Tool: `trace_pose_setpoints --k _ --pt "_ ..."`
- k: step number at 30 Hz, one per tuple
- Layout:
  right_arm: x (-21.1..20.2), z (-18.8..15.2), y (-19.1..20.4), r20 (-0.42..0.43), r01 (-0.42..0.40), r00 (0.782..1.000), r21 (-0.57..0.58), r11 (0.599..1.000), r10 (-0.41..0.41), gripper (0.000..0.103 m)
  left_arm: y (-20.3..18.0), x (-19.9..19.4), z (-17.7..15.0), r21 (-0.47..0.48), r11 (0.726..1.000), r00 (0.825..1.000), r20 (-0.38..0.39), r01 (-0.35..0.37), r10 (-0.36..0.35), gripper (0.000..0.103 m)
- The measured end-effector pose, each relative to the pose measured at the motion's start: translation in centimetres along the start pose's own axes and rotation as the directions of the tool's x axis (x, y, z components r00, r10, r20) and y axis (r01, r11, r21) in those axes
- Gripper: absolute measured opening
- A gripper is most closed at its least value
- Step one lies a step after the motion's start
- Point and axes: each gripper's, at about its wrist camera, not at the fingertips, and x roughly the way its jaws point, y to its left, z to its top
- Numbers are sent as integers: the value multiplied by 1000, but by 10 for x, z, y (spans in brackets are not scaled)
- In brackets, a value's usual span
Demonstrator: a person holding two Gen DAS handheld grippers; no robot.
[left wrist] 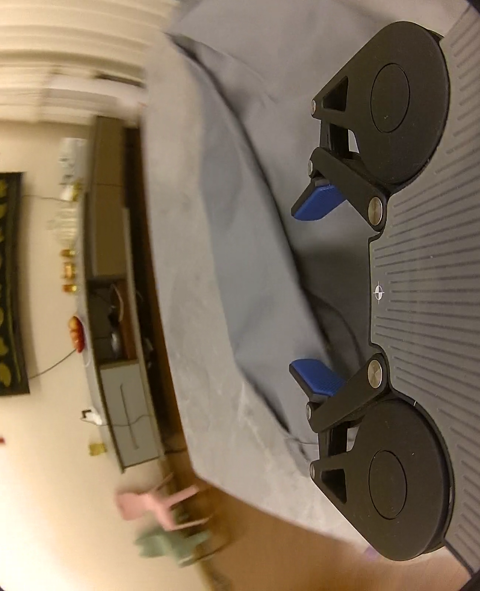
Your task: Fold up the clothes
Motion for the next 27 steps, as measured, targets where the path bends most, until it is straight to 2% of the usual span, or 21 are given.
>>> trace_pose_setpoints --k 2,3,4,5,7,8,9,10,11,12,13,15,16,17,18,20,21,22,24,26,27 --pt "12 4 -7 -32 13 999 2 1000 -13 81 -6 21 0 76 993 995 -22 -91 93 44" --pt "18 7 -11 -48 19 999 4 1000 -19 80 -5 30 1 97 987 991 -36 -127 131 12" --pt "18 10 -19 -27 11 1000 52 999 -10 78 -2 38 3 97 984 987 -49 -150 156 0" --pt "13 15 -30 11 -35 999 127 991 33 78 3 44 5 68 986 987 -53 -150 154 0" --pt "5 27 -51 101 -146 987 270 952 123 80 13 46 14 -17 990 990 -37 -137 136 0" --pt "7 34 -56 118 -137 987 286 948 107 81 16 46 18 -46 990 990 -28 -136 135 0" --pt "15 43 -55 110 -75 993 251 965 49 81 17 47 22 -58 988 990 -21 -142 141 0" --pt "30 49 -53 71 -31 997 203 979 17 81 17 48 26 -66 986 989 -16 -150 149 0" --pt "44 56 -51 33 11 999 153 988 -16 76 17 48 29 -76 985 988 -13 -157 156 0" --pt "59 63 -49 -2 51 999 101 994 -51 63 19 47 31 -87 983 987 -13 -163 162 0" --pt "64 71 -46 -13 52 999 58 997 -52 2 21 45 33 -101 980 985 -5 -169 170 0" --pt "73 86 -42 -34 53 998 -27 998 -54 2 38 17 42 -182 972 984 66 -152 166 0" --pt "55 99 -42 46 66 997 -48 997 -64 2 48 0 48 -227 964 981 107 -136 164 0" --pt "30 112 -49 132 35 991 -20 999 -33 1 59 -17 54 -272 955 975 149 -118 163 0" --pt "4 126 -56 218 3 976 6 1000 -4 1 69 -34 60 -315 944 968 190 -98 164 0" --pt "-39 148 -62 357 8 934 0 1000 -7 1 92 -67 74 -379 923 946 272 -64 177 0" --pt "-56 162 -65 413 19 911 -6 1000 -15 1 101 -74 83 -392 918 939 293 -53 179 0" --pt "-62 173 -70 437 22 899 -2 1000 -19 2 110 -78 93 -399 916 936 306 -42 176 0" --pt "-49 202 -71 430 12 903 4 1000 -13 2 121 -62 113 -394 917 946 275 -52 172 0" --pt "-5 226 -59 344 39 938 17 999 -42 5 125 -15 131 -374 924 975 162 -82 152 0" --pt "24 231 -51 283 70 956 19 997 -73 6 125 12 134 -363 925 984 90 -111 154 0"
